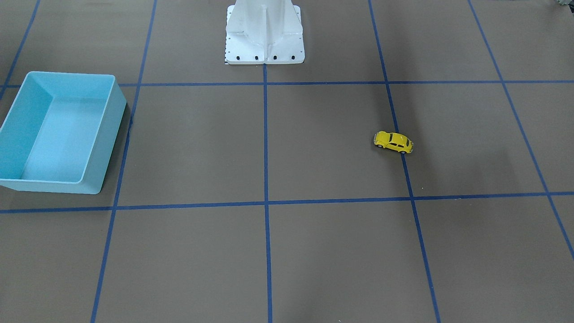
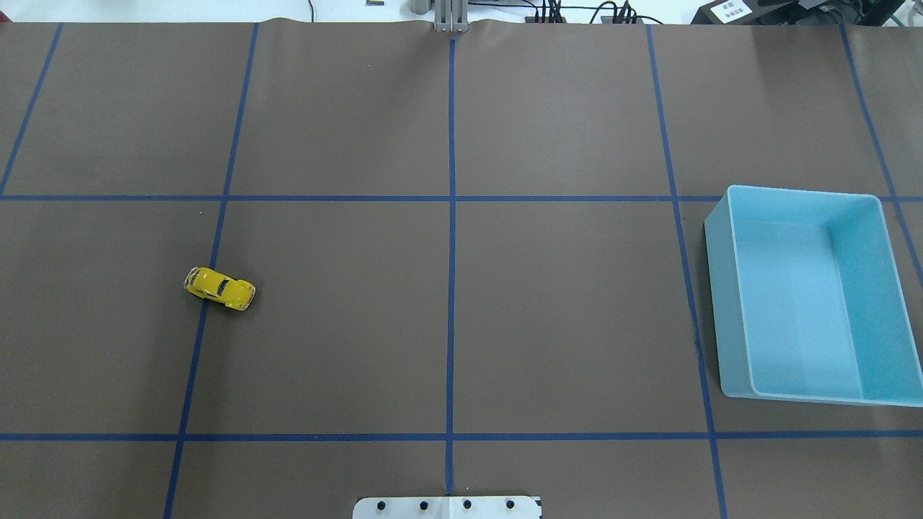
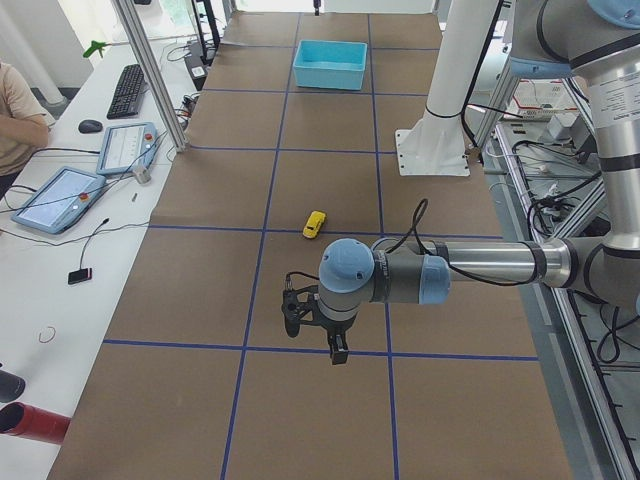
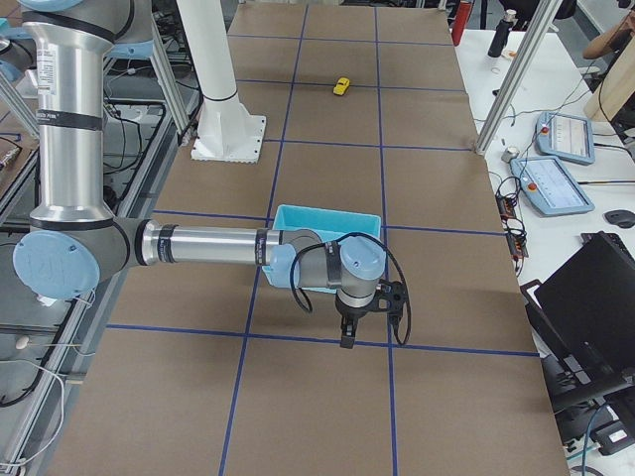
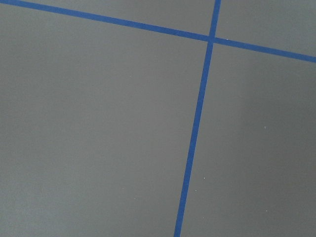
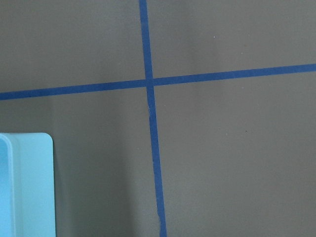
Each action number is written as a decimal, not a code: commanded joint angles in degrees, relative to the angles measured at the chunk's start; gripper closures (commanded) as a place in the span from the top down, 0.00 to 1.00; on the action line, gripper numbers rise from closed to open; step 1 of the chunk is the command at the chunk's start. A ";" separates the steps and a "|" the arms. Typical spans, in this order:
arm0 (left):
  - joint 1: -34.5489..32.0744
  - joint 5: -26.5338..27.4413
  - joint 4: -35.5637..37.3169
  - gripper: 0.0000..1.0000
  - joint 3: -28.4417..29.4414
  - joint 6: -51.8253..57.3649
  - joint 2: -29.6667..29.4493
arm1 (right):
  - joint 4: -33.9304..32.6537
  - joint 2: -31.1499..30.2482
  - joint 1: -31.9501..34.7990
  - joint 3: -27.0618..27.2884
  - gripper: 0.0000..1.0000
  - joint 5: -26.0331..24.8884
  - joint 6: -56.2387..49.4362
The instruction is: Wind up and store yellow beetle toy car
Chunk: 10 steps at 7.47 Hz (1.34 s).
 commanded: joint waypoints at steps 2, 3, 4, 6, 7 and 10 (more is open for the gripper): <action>0.19 -0.67 -1.73 1.00 -0.37 0.23 -0.34 | 0.09 -0.08 0.00 0.00 1.00 0.00 0.00; 0.27 -1.89 -1.99 1.00 -0.29 0.23 -0.61 | 0.00 -0.08 0.00 0.00 1.00 0.00 0.00; 0.62 -1.99 -2.17 1.00 -0.37 0.31 -1.22 | 0.09 -0.08 0.00 0.00 1.00 0.00 0.00; 4.12 -2.96 -3.49 1.00 -1.94 0.23 -3.66 | 0.35 0.09 0.00 -0.61 1.00 -0.09 -0.09; 7.45 -2.18 -1.14 1.00 -7.52 0.05 -4.03 | 0.26 -0.08 0.00 -0.53 1.00 -0.09 -0.09; 20.26 -2.26 -1.29 1.00 -11.87 0.05 -10.78 | 0.00 -0.08 0.00 -0.09 1.00 -0.09 0.00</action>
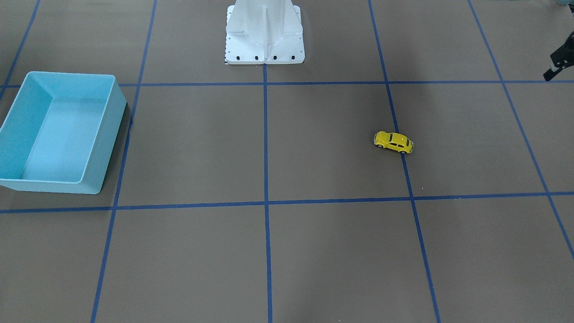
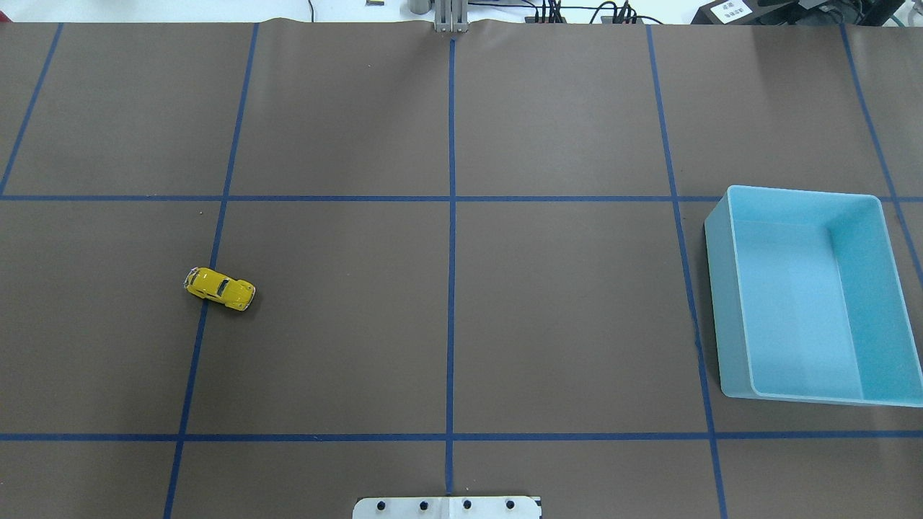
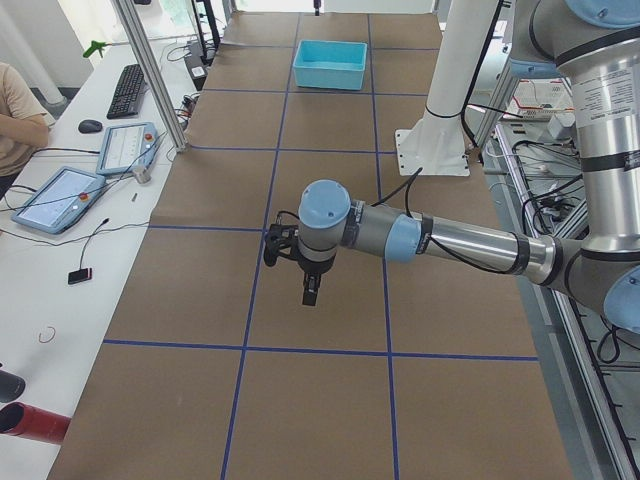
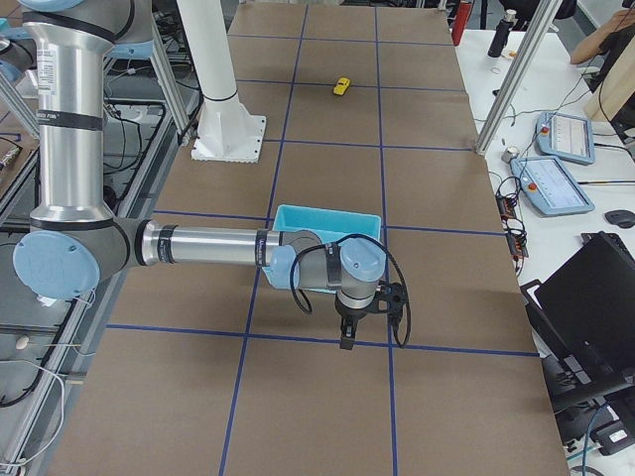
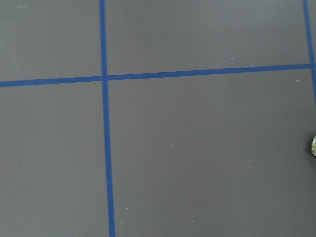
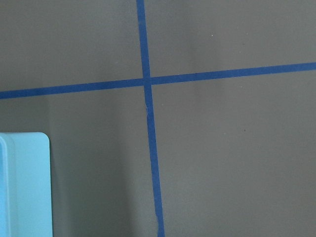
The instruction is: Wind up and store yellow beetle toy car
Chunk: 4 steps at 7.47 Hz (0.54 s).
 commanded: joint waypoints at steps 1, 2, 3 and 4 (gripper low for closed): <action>10.53 0.19 -0.31 1.00 -2.60 0.15 -5.54 | 0.04 0.08 0.00 -0.01 1.00 0.00 0.03; 14.58 1.15 -0.40 1.00 -2.69 0.15 -9.22 | -0.05 0.08 0.00 0.08 1.00 0.00 0.03; 21.32 5.59 -0.32 1.00 -3.30 0.23 -13.34 | 0.04 0.08 0.00 0.08 1.00 0.00 0.03; 28.69 11.47 -0.49 1.00 -4.96 0.24 -15.21 | -0.05 0.08 -0.08 0.08 1.00 0.00 0.03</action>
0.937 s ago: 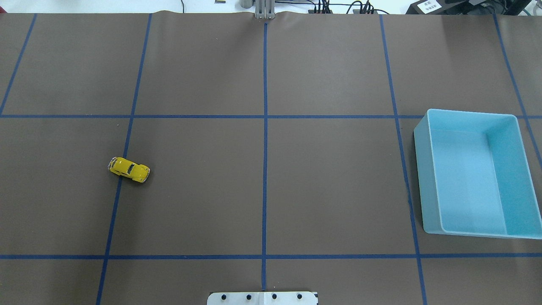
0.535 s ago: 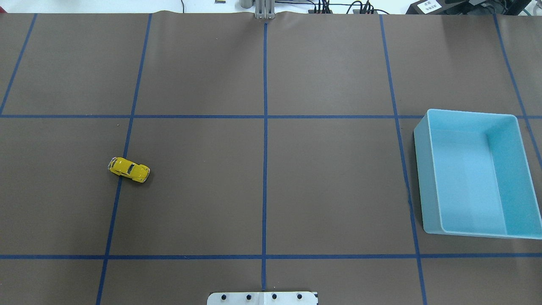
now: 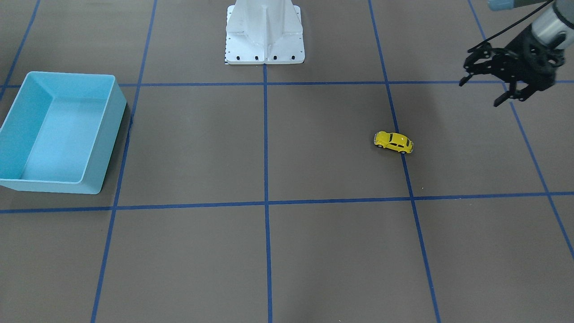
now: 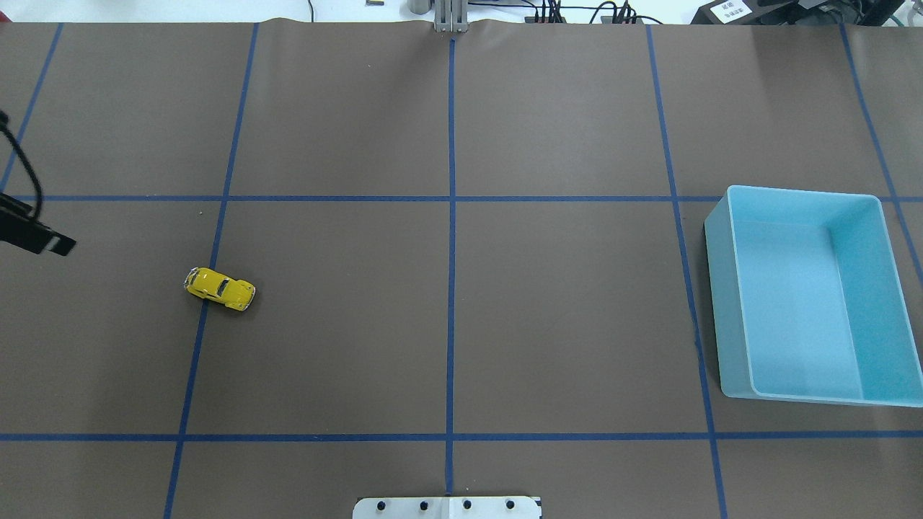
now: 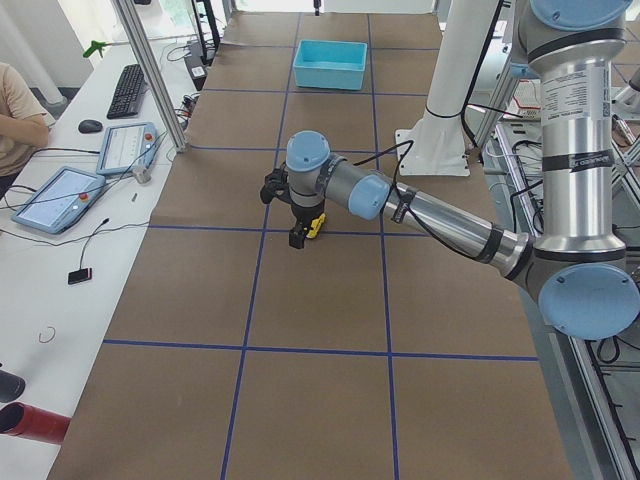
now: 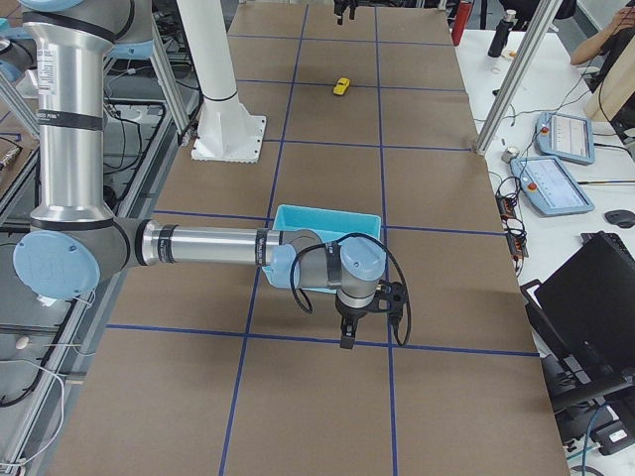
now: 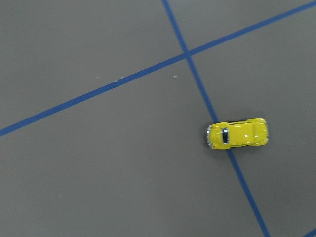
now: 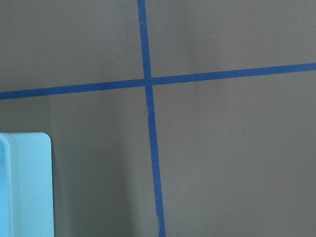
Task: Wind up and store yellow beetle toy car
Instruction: 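Move the left gripper down onto the yellow beetle toy car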
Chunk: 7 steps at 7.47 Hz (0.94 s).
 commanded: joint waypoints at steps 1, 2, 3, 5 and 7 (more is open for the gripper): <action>14.55 6.83 -0.48 1.00 -1.81 0.04 -4.84 | 0.04 0.01 -0.06 -0.07 1.00 0.00 -0.09; 16.78 7.97 -0.57 1.00 -1.55 0.13 -5.81 | -0.04 0.01 -0.06 0.01 1.00 0.00 0.00; 20.11 16.86 -3.44 1.00 -1.72 1.35 -6.78 | -0.05 0.01 -0.14 0.10 1.00 0.00 0.00; 22.34 21.25 -5.05 1.00 1.94 19.00 -7.13 | 0.04 0.01 -0.50 0.10 1.00 0.00 0.00; 22.43 21.25 -5.22 1.00 5.47 37.30 -8.01 | -0.04 0.01 -0.50 0.10 1.00 0.00 0.00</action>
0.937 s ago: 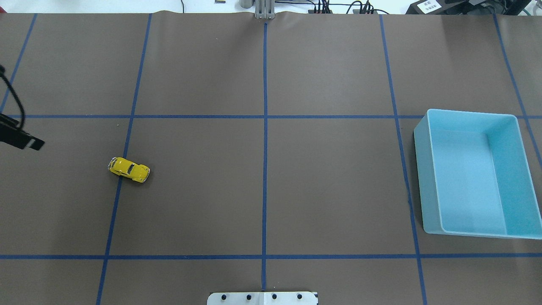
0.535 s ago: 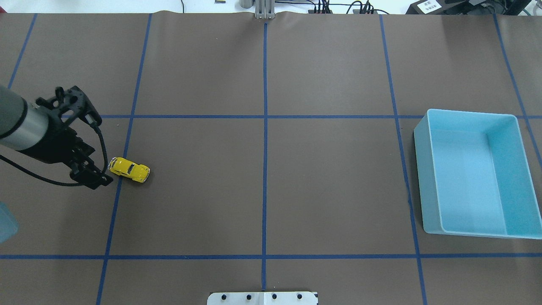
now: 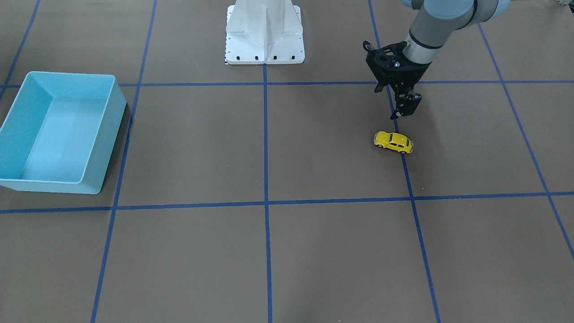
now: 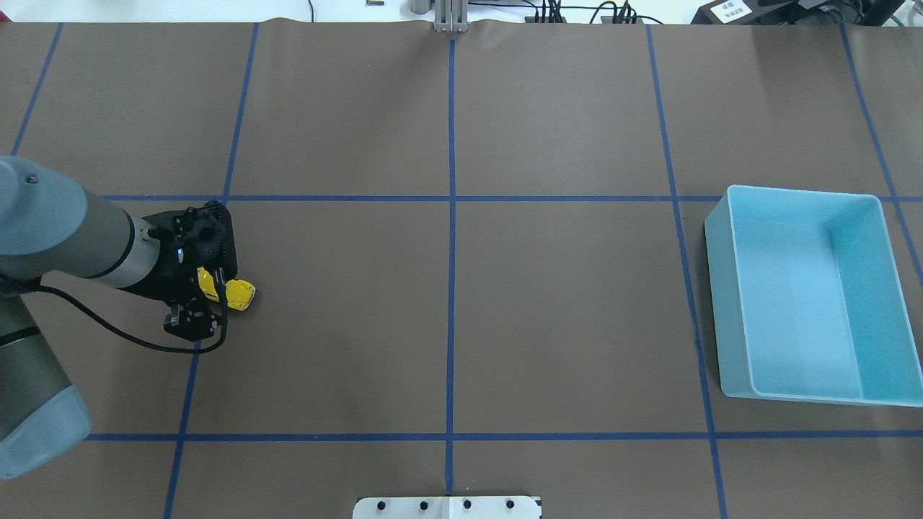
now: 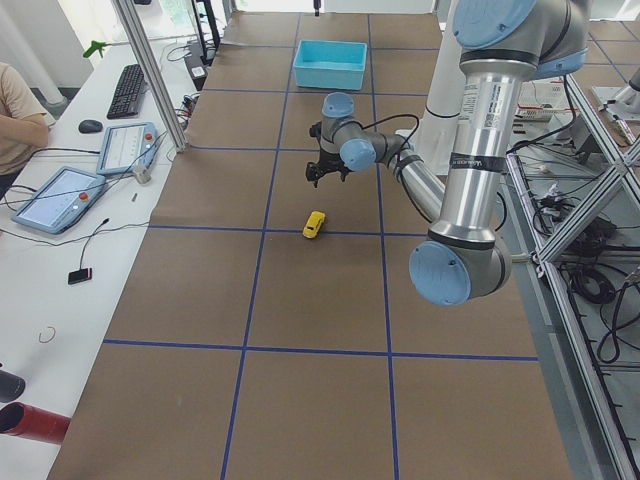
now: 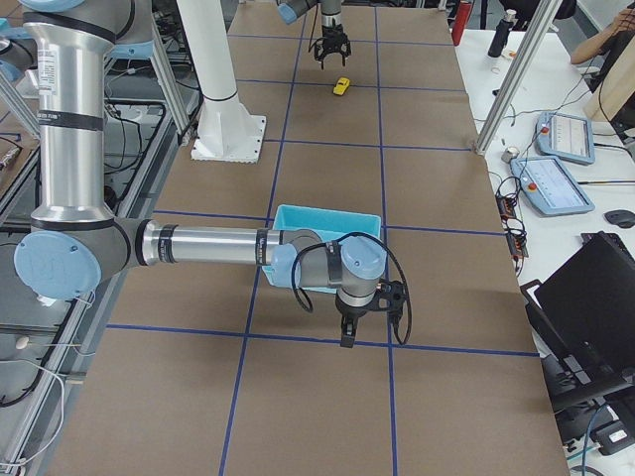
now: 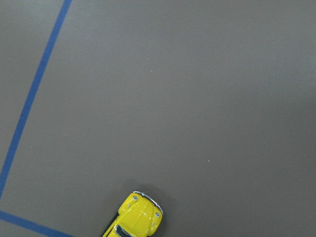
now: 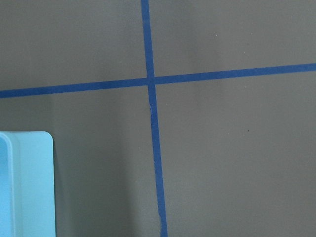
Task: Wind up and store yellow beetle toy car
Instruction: 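Move the left gripper down onto the yellow beetle toy car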
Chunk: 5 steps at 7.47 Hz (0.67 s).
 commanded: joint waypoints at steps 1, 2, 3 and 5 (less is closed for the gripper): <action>0.12 0.31 -0.41 1.00 2.18 17.52 -0.28 | -0.06 0.00 -0.03 0.00 1.00 0.00 0.00; 0.21 1.26 -0.50 1.00 2.79 21.06 -0.37 | -0.06 0.00 -0.03 0.00 1.00 0.00 0.00; 0.29 1.71 -0.58 1.00 4.80 23.79 -0.89 | -0.06 0.00 -0.03 0.00 1.00 0.00 0.00; 0.29 2.50 -0.76 1.00 8.67 27.85 -3.08 | -0.06 0.00 -0.03 0.00 1.00 0.00 0.00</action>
